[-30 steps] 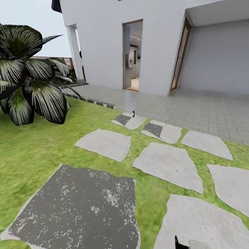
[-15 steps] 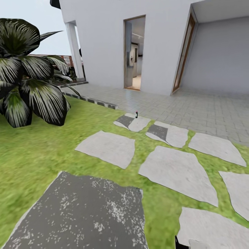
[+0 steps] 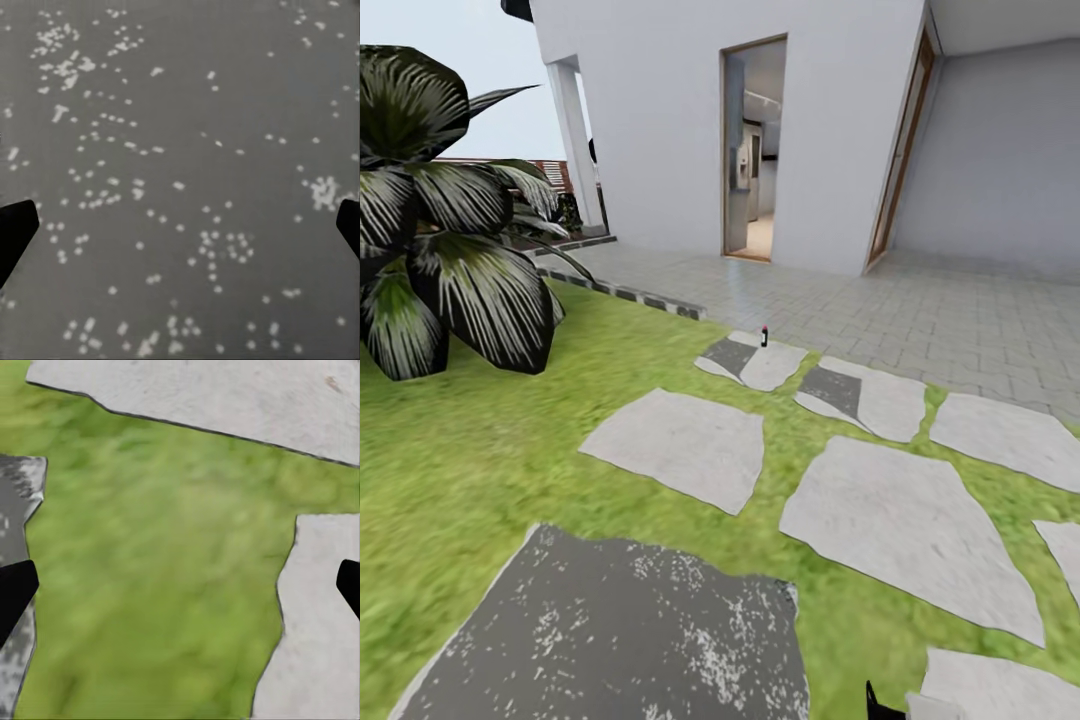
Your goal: Pick up the pesticide atomizer in the garden and spray insectifuge to fully cover both potted plants in the garden.
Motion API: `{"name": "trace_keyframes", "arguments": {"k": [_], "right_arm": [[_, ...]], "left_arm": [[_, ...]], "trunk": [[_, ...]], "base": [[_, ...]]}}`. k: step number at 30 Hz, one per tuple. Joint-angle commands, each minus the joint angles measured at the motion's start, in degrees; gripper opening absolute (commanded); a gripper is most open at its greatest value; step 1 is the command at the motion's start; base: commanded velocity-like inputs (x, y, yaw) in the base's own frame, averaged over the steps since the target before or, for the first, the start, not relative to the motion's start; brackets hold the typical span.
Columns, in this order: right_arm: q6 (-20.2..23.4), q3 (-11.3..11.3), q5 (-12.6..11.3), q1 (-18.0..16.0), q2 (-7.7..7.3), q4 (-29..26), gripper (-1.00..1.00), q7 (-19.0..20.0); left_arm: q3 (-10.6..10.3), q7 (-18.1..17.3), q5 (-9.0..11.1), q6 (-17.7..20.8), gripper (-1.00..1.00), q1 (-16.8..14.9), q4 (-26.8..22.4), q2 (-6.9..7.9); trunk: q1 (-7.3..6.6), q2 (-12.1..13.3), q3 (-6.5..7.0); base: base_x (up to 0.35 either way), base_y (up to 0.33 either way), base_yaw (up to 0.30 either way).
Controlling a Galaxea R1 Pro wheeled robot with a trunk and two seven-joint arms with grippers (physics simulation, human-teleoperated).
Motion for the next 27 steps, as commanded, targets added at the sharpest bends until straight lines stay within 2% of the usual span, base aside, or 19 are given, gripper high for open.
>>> {"name": "trace_keyframes", "arguments": {"k": [1,17,27], "right_arm": [[-0.18,-0.06,0.09,-0.03,0.0,0.05,1.0,-0.15],[-0.16,-0.12,0.0,-0.03,0.0,0.05,1.0,-0.15],[-0.14,-0.13,-0.02,-0.03,0.0,0.05,1.0,-0.15]], "left_arm": [[0.06,-0.01,0.05,-0.18,1.0,-0.03,0.06,-0.01],[0.06,-0.01,0.1,-0.18,1.0,-0.03,0.07,-0.01],[0.09,-0.01,0.11,-0.22,1.0,-0.03,0.06,-0.01]], "trunk": [[0.02,-0.02,-0.05],[0.02,-0.02,-0.05],[0.02,-0.02,-0.05]], "base": [[0.313,0.14,0.0],[0.315,0.138,-0.004],[0.316,0.149,-0.222]]}}
